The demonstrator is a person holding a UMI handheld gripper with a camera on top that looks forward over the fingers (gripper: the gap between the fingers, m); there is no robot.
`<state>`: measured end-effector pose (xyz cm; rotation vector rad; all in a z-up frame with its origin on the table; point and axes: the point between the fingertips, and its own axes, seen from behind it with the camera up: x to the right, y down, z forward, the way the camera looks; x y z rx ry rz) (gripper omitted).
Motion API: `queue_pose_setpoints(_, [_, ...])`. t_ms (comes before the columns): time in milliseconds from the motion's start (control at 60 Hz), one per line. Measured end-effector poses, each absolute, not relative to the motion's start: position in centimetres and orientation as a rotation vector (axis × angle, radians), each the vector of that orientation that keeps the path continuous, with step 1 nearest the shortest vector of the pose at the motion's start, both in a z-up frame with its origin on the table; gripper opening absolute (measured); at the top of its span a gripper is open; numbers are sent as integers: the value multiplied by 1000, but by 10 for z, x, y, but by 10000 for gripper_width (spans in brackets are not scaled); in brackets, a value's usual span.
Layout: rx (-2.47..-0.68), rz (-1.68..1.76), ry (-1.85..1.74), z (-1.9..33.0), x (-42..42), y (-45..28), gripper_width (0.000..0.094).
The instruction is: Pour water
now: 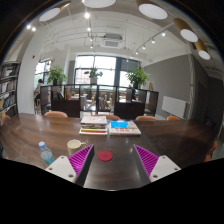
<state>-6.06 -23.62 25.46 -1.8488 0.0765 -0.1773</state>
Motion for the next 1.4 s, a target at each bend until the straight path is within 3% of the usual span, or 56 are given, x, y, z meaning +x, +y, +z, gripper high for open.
queue_pose_setpoints(100, [-1849,-196,67,244,-66,-237,778])
queue_pose_setpoints(300, [-1834,-146,33,188,-124,-235,776])
queue_pose_setpoints(617, [-1772,109,-154,118,-279,-222,778])
queue_pose_setpoints(800, [-1775,161,-208,98,-335,-202,776])
queue_pose_setpoints(1183, [-1804,104,-172,62,-363,-127,768])
queue_pose_setpoints(1333, [-1762,133,-93,72,-363,-114,661])
queue_pose_setpoints(1400, [-1754,121,-54,74,-356,-108,522])
